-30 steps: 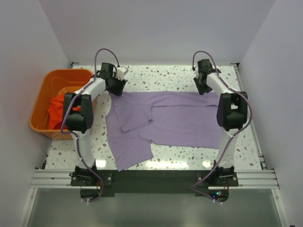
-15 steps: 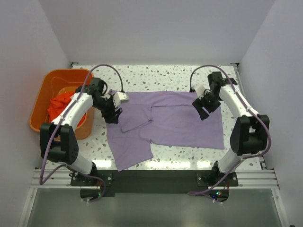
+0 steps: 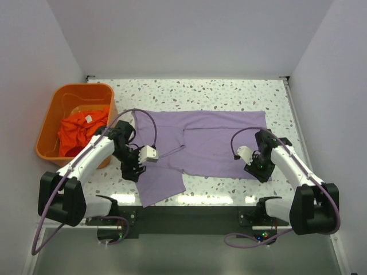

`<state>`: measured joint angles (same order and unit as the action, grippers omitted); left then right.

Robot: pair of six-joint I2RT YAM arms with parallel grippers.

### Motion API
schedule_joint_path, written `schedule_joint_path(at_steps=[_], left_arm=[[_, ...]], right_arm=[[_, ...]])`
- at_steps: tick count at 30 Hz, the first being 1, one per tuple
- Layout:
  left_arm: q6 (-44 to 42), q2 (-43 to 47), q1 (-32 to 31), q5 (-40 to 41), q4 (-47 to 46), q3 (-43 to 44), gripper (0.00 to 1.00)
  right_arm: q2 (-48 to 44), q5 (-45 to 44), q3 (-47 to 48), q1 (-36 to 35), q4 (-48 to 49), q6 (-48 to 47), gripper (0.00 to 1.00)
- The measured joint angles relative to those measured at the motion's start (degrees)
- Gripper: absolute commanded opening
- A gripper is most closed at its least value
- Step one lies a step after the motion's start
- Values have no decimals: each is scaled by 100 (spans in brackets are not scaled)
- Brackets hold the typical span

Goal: Fold and stack the t-shirts
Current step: Fold the tshirt

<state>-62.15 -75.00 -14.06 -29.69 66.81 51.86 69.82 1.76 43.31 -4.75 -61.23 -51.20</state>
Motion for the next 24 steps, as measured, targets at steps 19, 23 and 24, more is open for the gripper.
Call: schedule_joint_path(at_steps=[19,23,24], left_arm=[[525,584,-796,267,-442,-704,69],[951,820,-1344,511,-793,-1067,69],[1073,844,-1497,599,-892,-1143,69]], right_arm=[[142,-710,-1078,0,1781,-577,26],[240,-789,-1054,0,1869,-592,0],[256,-822,-1047,0,1908,-595,0]])
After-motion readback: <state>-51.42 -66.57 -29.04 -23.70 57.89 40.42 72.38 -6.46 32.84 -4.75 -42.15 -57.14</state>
